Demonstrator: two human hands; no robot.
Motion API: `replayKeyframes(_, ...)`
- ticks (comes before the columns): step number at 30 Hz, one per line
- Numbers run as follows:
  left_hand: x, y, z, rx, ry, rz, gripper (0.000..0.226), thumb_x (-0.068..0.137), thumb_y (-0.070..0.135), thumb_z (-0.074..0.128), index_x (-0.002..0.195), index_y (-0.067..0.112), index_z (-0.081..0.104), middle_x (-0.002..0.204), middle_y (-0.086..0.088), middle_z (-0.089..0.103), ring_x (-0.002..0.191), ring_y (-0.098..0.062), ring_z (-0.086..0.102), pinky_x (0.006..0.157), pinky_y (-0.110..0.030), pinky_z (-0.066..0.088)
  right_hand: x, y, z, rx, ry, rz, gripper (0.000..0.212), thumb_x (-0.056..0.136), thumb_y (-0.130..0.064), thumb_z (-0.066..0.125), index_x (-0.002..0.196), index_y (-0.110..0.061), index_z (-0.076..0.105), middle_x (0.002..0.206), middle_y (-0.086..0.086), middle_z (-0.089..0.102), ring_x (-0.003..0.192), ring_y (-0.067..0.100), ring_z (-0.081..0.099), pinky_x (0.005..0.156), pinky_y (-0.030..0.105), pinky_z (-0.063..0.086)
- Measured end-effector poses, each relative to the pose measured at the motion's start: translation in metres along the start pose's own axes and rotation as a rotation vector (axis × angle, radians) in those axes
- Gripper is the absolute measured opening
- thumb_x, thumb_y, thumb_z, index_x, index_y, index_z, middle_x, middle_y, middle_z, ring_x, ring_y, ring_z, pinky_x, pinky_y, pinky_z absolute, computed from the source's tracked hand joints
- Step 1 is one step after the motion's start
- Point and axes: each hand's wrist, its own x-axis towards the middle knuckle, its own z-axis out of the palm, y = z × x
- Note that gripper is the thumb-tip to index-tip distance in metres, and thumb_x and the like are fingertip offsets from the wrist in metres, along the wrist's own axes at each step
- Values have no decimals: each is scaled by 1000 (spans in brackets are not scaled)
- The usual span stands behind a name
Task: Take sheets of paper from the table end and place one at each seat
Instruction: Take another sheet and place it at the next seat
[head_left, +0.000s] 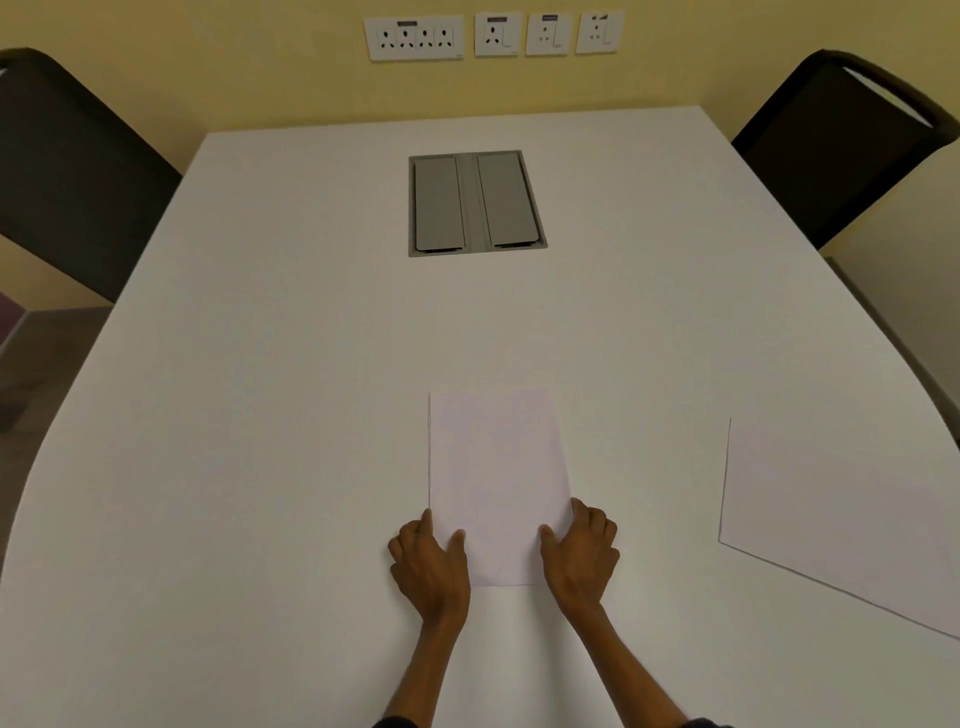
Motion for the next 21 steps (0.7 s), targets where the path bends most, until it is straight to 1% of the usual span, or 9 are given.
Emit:
replayKeyframes(4,-6,3,4,-18,43,21,53,84,28,74,132,12,59,127,-8,62,119,-28,52,91,-42,45,-4,-1,1,20,23,-16,57,89,-33,63,141,-17,45,138,2,51,130,23,42,98,39,40)
replayKeyframes(7,-7,6,5,-32,65,4,44,82,26,76,122,11,65,120,-8,65,114,-29,56,89,-42,43,-5,-1,3,68,66,-31,51,89,-27,64,137,-16,51,135,2,54,125,24,48,95,39,41)
replayKeyframes(8,-6,6,5,-22,69,-24,40,82,27,76,117,10,66,117,-9,67,112,-29,56,89,-42,41,-4,-2,4,96,91,-30,45,89,-24,65,132,-15,56,130,3,56,121,25,51,93,39,42)
replayKeyframes(10,-2,6,3,1,70,-103,34,84,31,73,111,10,69,108,-10,70,109,-28,57,90,-42,35,1,-3,3,176,145,9,25,90,-21,65,115,-15,66,115,4,62,109,25,58,87,39,46)
replayKeyframes(12,1,7,0,-11,72,-156,32,86,35,70,106,10,72,99,-11,72,106,-28,57,90,-43,31,9,-3,0,310,154,89,10,91,-21,64,98,-16,70,99,4,67,96,25,64,83,41,52)
replayKeyframes(13,2,7,-1,-26,72,-171,33,87,37,69,105,10,73,96,-11,72,105,-28,57,90,-43,30,12,-3,-2,360,136,121,9,91,-23,64,94,-16,70,94,4,67,91,25,65,82,42,55)
replayKeyframes(15,3,8,-3,-72,71,-192,35,88,38,68,106,9,73,97,-13,72,105,-29,57,93,-45,30,17,-1,-5,399,117,140,10,91,-24,64,91,-17,70,91,3,68,87,23,66,81,42,56)
replayKeyframes(18,0,14,-7,-190,66,-217,39,87,39,68,109,6,72,105,-16,71,107,-31,59,99,-47,28,17,2,-11,461,146,174,9,90,-24,63,87,-18,70,90,2,69,87,23,65,82,40,55)
replayKeyframes(21,-5,26,-18,-268,55,-220,41,87,39,68,110,5,72,107,-17,71,106,-33,60,99,-45,27,15,1,-21,531,165,221,8,91,-21,62,86,-18,68,91,2,69,86,22,65,82,37,53)
